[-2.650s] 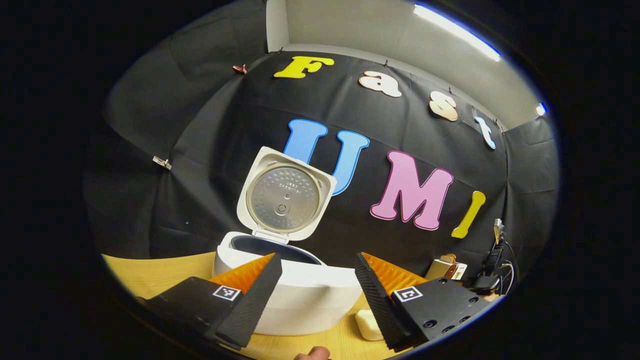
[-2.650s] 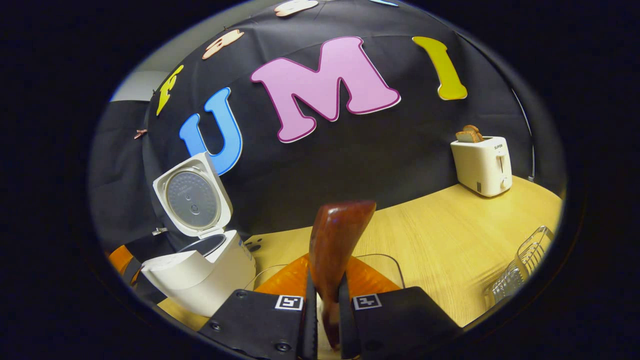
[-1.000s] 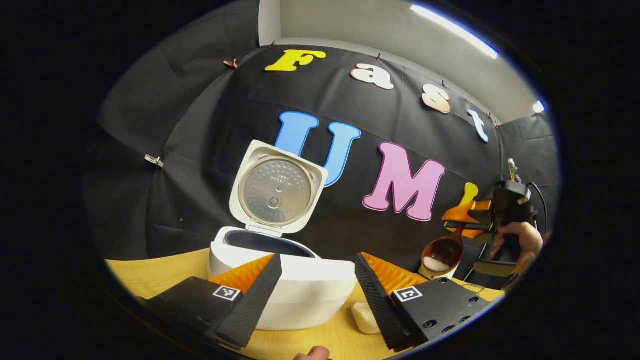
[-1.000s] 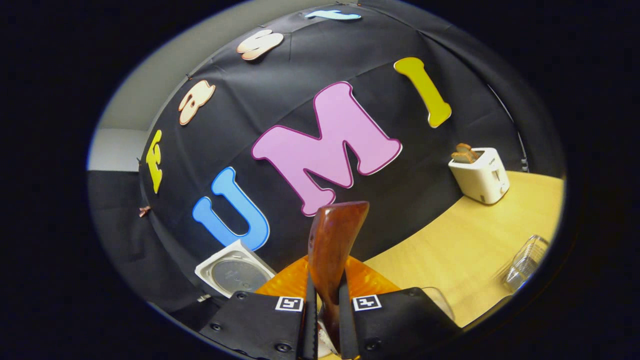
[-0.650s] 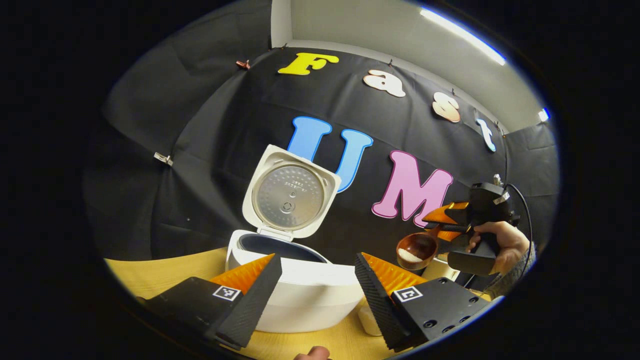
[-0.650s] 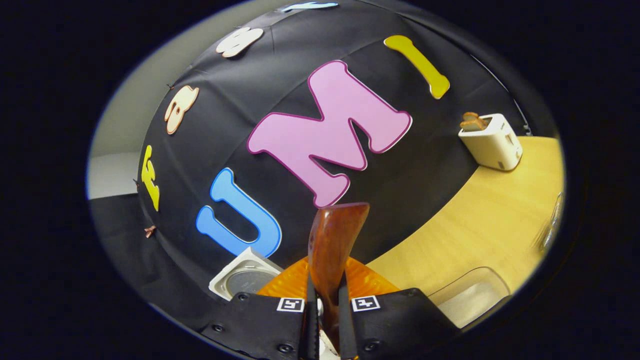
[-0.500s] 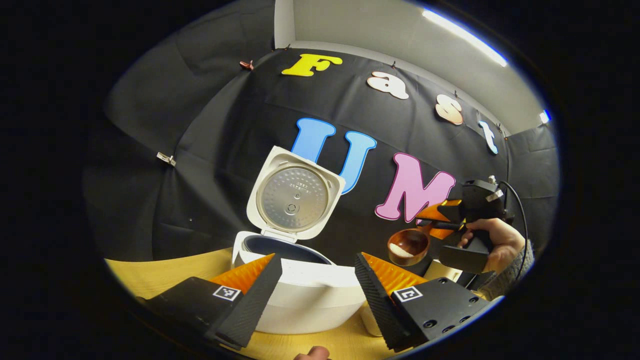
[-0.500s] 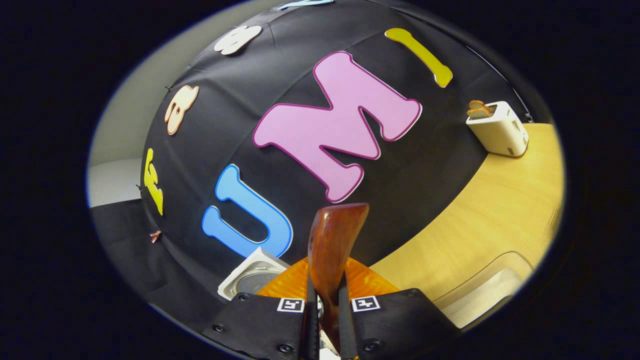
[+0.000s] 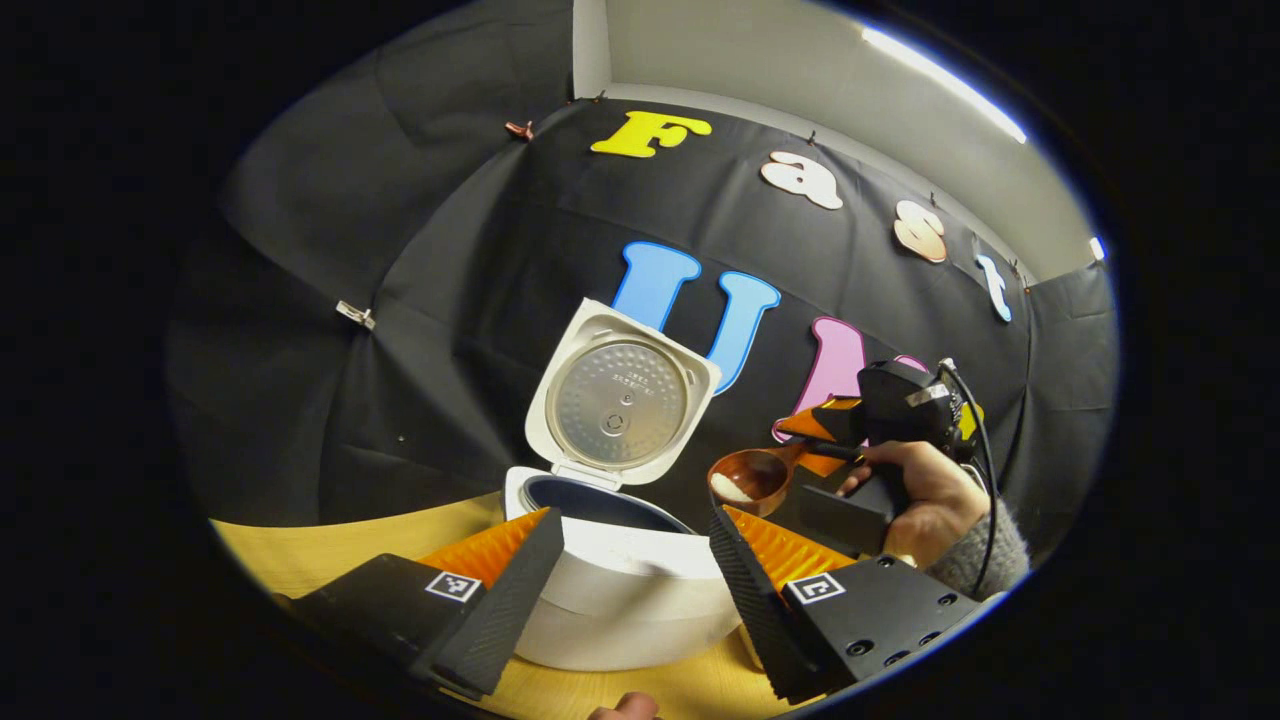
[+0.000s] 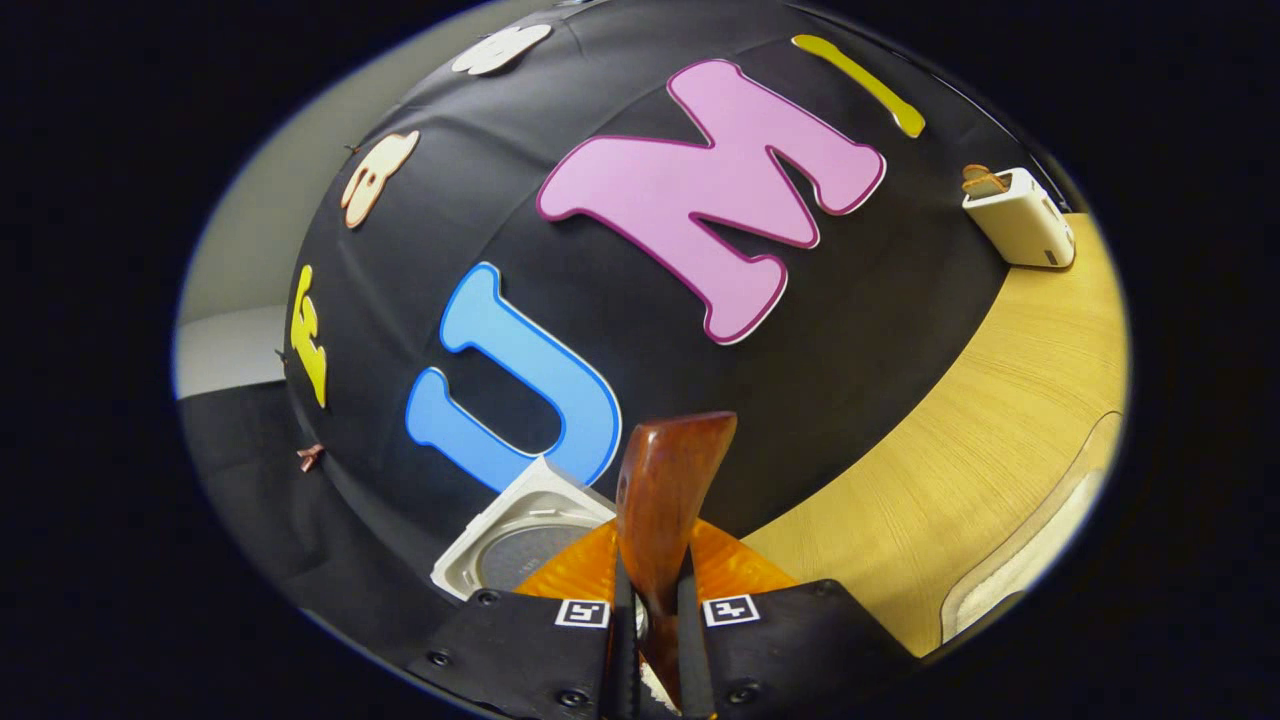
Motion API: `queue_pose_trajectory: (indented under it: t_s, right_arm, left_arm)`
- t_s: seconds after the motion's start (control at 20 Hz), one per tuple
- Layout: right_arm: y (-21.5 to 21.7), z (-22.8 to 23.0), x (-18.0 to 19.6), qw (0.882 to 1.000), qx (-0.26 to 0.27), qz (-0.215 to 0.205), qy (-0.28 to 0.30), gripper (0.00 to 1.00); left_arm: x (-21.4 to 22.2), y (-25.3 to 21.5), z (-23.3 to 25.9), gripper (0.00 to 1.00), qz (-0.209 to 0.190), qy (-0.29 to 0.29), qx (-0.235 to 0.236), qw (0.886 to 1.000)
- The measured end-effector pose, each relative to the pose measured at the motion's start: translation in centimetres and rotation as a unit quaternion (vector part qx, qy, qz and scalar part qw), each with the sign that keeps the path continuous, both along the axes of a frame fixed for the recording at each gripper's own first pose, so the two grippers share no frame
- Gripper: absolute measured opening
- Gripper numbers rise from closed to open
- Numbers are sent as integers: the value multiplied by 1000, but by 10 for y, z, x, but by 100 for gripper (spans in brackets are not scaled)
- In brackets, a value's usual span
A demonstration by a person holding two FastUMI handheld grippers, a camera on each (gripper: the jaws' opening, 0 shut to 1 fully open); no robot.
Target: Close the left gripper, press the button to open the rice cooker; take a wooden spoon from the chopstick holder with the right hand, scoop a spoonful of rice and pour it into the rice cooker, then put the wooden spoon back into the chopstick holder.
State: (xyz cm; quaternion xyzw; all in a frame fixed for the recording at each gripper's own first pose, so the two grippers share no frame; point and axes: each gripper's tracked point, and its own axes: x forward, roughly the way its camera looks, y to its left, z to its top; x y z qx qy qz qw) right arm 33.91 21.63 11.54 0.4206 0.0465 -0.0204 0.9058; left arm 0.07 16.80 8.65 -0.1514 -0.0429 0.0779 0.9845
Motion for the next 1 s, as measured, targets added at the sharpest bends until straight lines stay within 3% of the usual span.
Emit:
queue_pose_trajectory:
  t_s: [0.35, 0.75, 1.0]
  right_arm:
    - [45, -11, 30, 994, -100, 28, -19, 18]
    - [72, -2, 43, 971, -226, 56, -53, 18]
    - [90, 2, 43, 962, -251, 80, -71, 18]
  left_arm:
    - [0, 13, -7, 95, 6, 4, -16, 1000]
    - [8, 14, -19, 95, 1, 16, -34, 999]
    - [9, 14, -20, 95, 4, 18, -28, 999]
